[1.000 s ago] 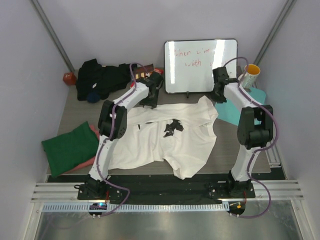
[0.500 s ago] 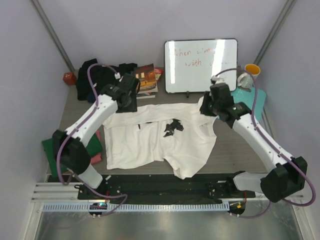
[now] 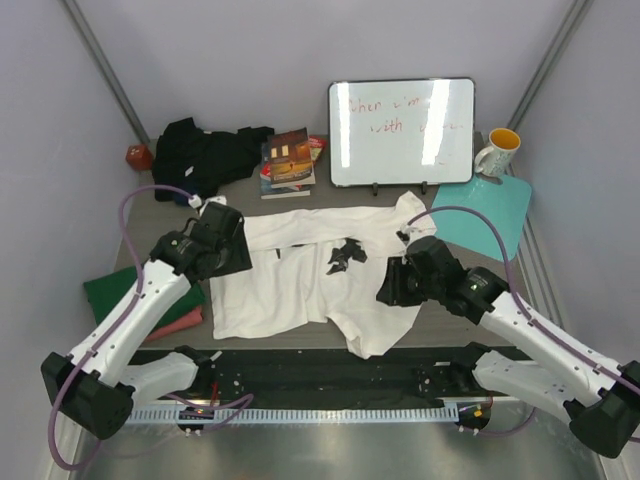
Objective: Fold and stack the t-shirts
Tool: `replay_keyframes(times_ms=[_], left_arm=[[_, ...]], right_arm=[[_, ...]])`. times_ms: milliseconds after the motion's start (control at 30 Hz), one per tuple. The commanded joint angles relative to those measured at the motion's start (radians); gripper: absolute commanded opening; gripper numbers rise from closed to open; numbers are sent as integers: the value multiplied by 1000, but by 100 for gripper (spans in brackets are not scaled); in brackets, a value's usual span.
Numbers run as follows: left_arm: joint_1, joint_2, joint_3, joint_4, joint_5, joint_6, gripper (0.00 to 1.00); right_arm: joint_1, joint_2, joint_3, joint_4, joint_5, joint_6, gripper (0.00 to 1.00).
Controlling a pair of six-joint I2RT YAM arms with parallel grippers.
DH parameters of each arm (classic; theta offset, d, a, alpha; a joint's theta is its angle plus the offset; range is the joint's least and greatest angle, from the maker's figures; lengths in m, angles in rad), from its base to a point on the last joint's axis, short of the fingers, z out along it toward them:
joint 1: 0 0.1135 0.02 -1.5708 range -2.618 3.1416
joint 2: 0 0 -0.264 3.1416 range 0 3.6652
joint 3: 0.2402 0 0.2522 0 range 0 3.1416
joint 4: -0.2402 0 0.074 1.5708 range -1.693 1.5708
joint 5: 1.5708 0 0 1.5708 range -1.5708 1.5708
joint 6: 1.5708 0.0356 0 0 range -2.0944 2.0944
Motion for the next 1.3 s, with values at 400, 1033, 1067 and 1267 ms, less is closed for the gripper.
replay_keyframes(times_ms=[400,1033,1067,1267], left_arm=[[-1,25,-60,29,35,-19,58],[-1,57,-67,-10,-1,-16,56],[-1,62,-69,-12,-1,-16,55],[-1,70,-70,-4,-2,-9,55]], right_arm=[[383,214,-31,169,112,173,52],[449,456,7,96,156,186,7],[450,467,21,73,173,183,2],[466,527,191,-163,291,143,1]])
